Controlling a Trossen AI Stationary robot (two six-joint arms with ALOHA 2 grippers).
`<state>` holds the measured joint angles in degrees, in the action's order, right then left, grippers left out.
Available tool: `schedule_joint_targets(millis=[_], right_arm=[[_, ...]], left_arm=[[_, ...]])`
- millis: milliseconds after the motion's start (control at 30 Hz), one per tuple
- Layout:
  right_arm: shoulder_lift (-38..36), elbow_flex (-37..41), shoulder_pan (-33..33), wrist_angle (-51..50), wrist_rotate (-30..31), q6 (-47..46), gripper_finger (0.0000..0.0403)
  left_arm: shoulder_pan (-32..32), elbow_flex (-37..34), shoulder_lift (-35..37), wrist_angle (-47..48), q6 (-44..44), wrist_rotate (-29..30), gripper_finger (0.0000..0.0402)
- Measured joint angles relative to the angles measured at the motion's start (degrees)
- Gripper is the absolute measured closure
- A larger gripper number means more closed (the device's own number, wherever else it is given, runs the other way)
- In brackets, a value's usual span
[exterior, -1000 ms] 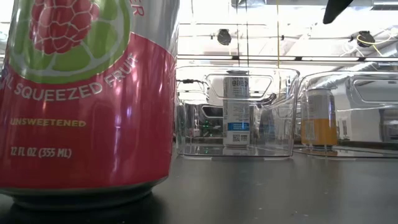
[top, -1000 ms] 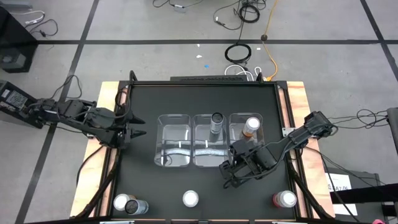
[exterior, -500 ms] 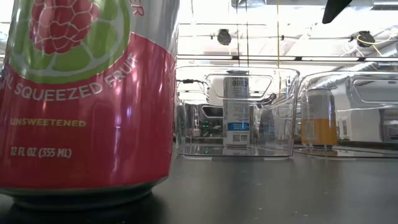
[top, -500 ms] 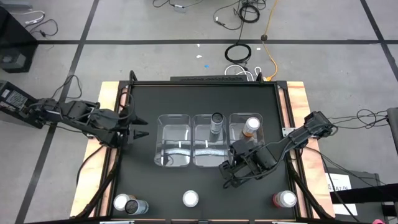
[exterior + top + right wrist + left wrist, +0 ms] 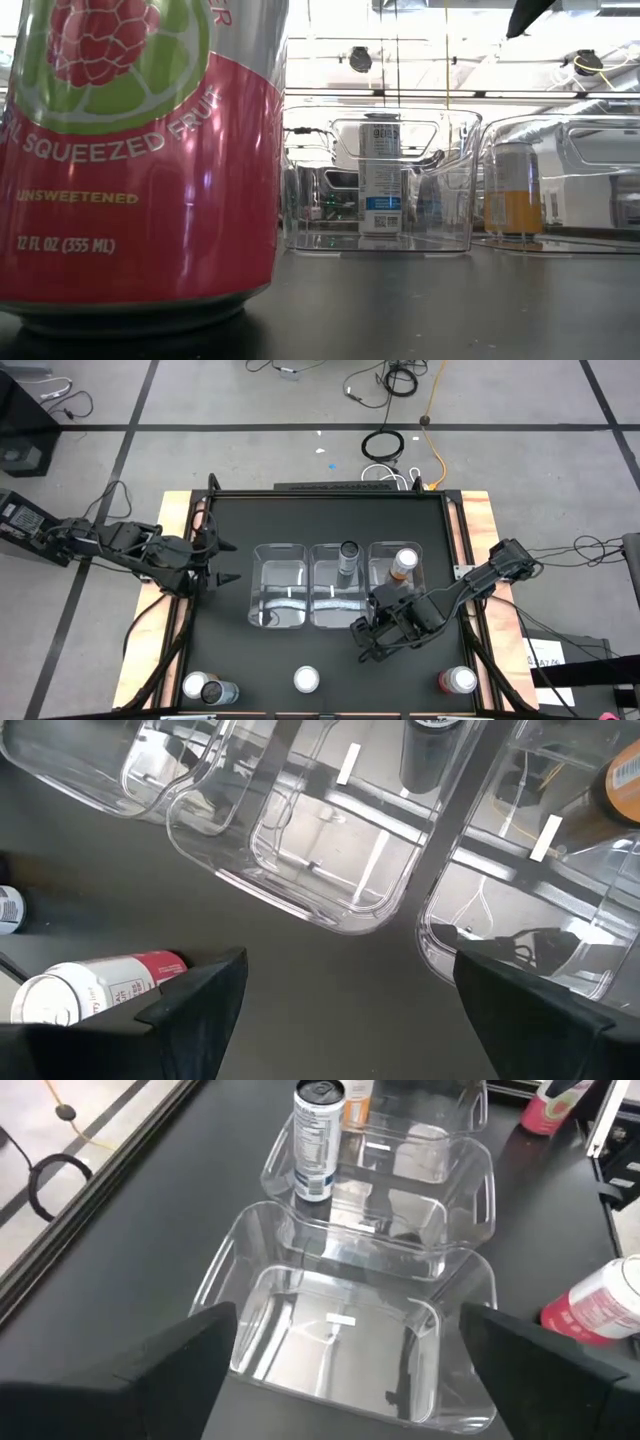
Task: Sort soda cans
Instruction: Put the left pink-white soda can into the left transparent bin
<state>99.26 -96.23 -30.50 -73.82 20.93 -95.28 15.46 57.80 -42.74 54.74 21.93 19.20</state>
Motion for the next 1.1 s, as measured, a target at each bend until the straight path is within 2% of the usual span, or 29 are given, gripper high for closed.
schedule_joint_targets(millis=[200,467,600,833,1100], right_arm=[[0.0,0.0,0.0,0.0,0.2,0.2,0.0055],[0.0,0.0,0.0,-0.2,0.4,2.4,0.0055],[0.0,0.0,-0.2,-0.2,0.3,5.1,0.0055],[0.0,0.0,-1.1,-0.2,0.3,10.3,0.0055],[0.0,0.0,-3.0,-0.2,0.2,13.8,0.0055]], left_arm=[[0.0,0.0,0.0,-0.3,0.9,-1.3,0.0038],[0.1,0.0,0.0,-1.7,8.9,-2.8,0.0040],[0.9,0.0,-2.3,-2.9,12.1,-5.6,0.0040],[7.9,1.0,-12.9,-9.9,16.4,-6.6,0.0040],[13.5,13.0,-29.5,-9.7,18.2,-4.1,0.0040]])
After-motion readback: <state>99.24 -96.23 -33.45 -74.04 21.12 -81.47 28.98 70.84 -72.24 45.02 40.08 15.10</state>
